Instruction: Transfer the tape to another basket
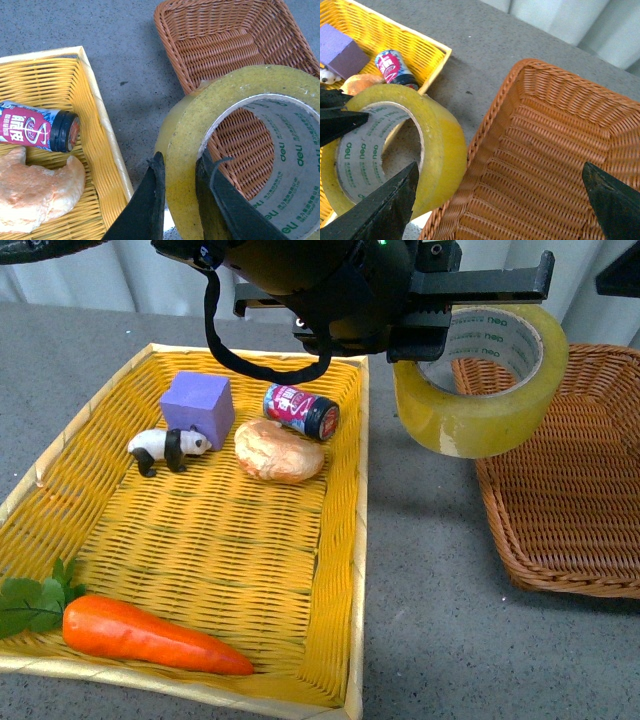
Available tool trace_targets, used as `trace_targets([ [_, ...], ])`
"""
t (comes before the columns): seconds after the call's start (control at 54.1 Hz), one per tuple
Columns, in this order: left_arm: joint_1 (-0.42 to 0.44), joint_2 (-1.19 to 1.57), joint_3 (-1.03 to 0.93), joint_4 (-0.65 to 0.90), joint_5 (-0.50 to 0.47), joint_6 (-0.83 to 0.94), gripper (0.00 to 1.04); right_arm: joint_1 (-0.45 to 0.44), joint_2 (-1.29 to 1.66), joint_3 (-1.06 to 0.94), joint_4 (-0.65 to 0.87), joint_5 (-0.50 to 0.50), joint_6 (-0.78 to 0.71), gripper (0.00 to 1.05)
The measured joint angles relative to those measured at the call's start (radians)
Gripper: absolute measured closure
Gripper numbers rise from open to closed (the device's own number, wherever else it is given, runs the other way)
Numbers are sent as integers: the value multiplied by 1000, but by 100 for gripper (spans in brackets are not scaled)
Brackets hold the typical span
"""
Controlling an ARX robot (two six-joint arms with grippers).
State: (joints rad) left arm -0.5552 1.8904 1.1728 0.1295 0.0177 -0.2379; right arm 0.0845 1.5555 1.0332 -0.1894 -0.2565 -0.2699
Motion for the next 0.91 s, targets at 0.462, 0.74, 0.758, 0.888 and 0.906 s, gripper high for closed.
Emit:
trace_targets([
  [0.462,0,0,0,0,0,0,91,82,263,280,-219,-40,-89,9],
  [0.74,0,0,0,0,0,0,91,83,371,404,-326,-26,-185,9],
  [0.758,0,0,0,0,0,0,91,82,372,408,-328,-26,-190,9],
  [0.888,0,0,1,0,-2,0,91,71,397,478,-364,-18,-231,9],
  [0.906,0,0,2,1,-2,0,91,71,398,481,-365,-18,-235,9],
])
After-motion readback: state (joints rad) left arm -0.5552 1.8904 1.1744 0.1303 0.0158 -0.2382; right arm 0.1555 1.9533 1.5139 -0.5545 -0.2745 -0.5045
